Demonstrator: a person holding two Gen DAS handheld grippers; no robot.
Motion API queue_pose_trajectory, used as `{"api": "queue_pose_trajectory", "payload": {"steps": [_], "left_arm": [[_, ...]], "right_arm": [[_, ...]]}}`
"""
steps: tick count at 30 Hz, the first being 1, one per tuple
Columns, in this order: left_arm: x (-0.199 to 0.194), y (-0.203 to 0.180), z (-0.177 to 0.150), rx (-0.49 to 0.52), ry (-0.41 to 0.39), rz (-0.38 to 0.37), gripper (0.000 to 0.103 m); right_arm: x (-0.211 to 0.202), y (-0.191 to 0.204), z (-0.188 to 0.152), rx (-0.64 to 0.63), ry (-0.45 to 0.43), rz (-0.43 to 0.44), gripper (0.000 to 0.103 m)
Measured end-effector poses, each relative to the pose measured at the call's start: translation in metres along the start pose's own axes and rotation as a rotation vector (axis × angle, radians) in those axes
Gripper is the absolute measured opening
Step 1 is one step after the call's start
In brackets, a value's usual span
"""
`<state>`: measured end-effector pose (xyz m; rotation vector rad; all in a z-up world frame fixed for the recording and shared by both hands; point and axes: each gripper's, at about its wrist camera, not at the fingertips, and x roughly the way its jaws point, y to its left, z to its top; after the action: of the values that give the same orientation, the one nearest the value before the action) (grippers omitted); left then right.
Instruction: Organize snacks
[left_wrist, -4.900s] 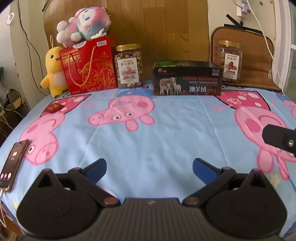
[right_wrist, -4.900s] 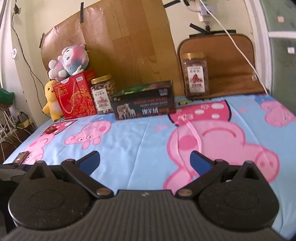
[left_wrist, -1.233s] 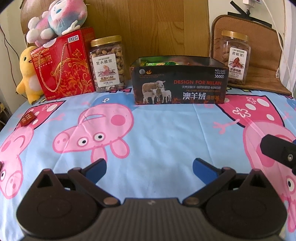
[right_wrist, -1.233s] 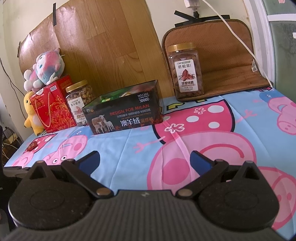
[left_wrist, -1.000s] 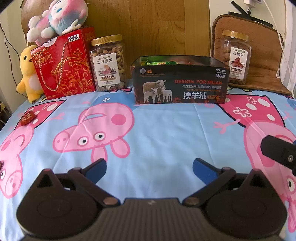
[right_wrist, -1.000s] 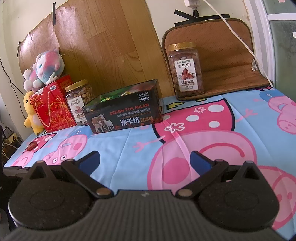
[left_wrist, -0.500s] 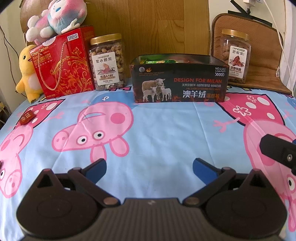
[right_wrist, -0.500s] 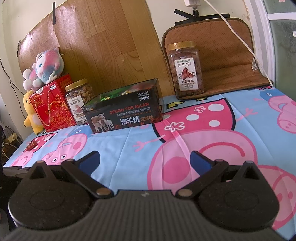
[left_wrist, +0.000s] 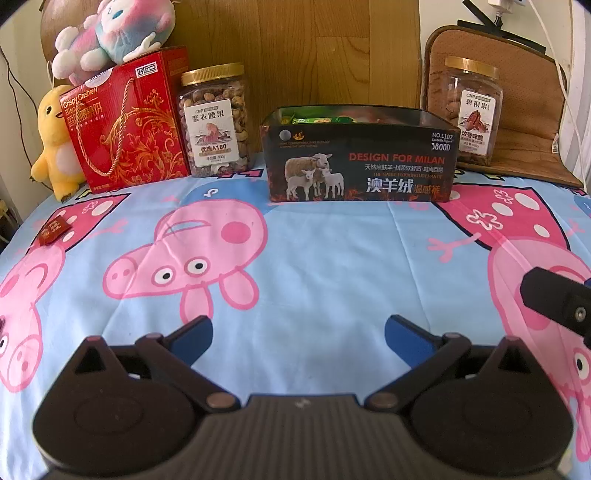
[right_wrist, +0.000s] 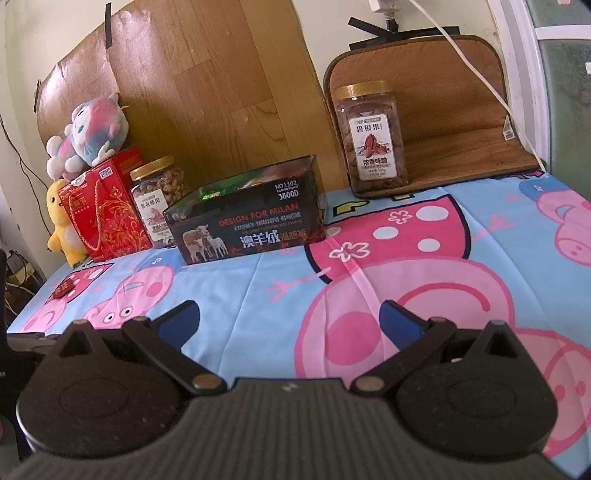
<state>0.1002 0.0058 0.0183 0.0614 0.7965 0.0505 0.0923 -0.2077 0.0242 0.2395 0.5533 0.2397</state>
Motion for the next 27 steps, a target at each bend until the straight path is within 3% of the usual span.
{"api": "queue_pose_trajectory", "payload": {"steps": [27], "left_arm": [[0.0012, 0.0003, 0.0005, 0.002, 0.005, -0.002, 0.103]], "right_arm": [[-0.0001, -0.0005, 0.0007, 0.002, 0.002, 0.000, 0.103]]}}
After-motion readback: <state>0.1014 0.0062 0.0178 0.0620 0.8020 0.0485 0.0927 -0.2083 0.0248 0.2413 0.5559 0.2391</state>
